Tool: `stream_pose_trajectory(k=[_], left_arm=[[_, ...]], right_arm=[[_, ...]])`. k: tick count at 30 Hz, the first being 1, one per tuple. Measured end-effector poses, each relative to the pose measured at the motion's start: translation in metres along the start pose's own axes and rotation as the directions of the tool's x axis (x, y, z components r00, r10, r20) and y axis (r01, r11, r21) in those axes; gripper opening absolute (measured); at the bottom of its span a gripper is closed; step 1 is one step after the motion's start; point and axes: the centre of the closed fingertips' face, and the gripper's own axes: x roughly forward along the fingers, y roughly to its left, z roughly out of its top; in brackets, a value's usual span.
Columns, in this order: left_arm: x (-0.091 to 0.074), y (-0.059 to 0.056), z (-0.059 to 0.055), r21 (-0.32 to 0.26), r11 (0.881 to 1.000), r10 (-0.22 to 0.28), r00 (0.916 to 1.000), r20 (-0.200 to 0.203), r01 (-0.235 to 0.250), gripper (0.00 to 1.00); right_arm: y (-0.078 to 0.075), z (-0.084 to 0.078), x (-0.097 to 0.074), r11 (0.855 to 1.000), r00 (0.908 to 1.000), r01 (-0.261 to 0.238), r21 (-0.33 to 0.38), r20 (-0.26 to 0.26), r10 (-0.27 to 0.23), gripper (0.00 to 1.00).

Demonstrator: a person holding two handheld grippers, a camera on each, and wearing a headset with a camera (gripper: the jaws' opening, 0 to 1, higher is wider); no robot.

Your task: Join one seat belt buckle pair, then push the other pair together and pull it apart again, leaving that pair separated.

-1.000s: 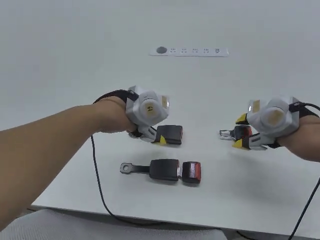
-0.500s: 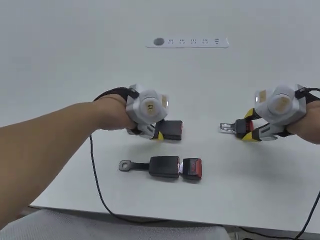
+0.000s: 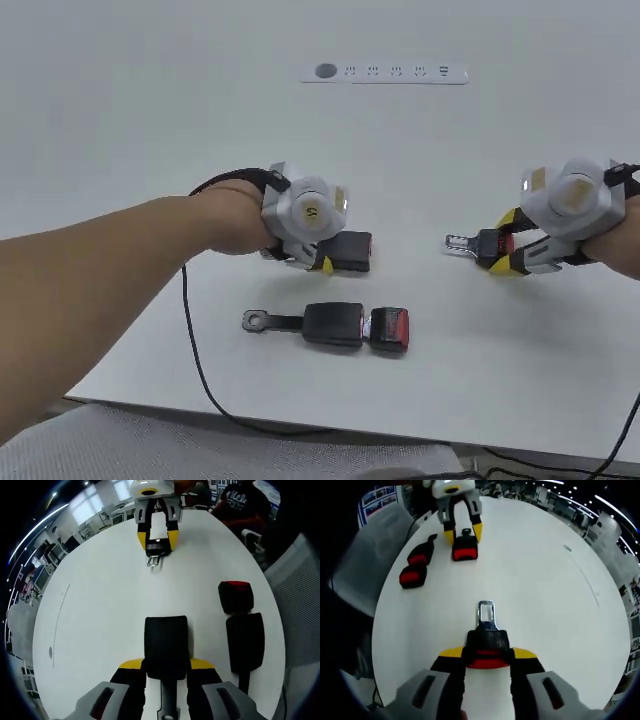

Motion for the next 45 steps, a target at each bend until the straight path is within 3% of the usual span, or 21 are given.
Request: stream_pose_trajectory(k=[11, 28, 45], left_arm=[[0.0, 0.0, -0.001, -0.02, 1.0, 0.004, 1.0, 0.0, -0.004, 0.32], [0.0, -0.001, 0.0, -0.023, 1.0, 0.003, 0.9995, -0.033, -0.004, 0.32], [0.001, 0.0, 0.001, -0.009, 1.0, -0.002, 0.9985, -0.056, 0.001, 0.32]], right_arm=[[0.004, 0.021, 0.011, 0.999, 0.9993, 0.031, 0.02, -0.022, -0.03, 0.35], [0.03, 0.081, 0.041, 0.997, 0.9998, -0.019, -0.078, -0.006, 0.018, 0.35], [0.026, 0.091, 0.049, 0.995, 0.9999, -0.008, -0.1, 0.012, 0.009, 0.34]])
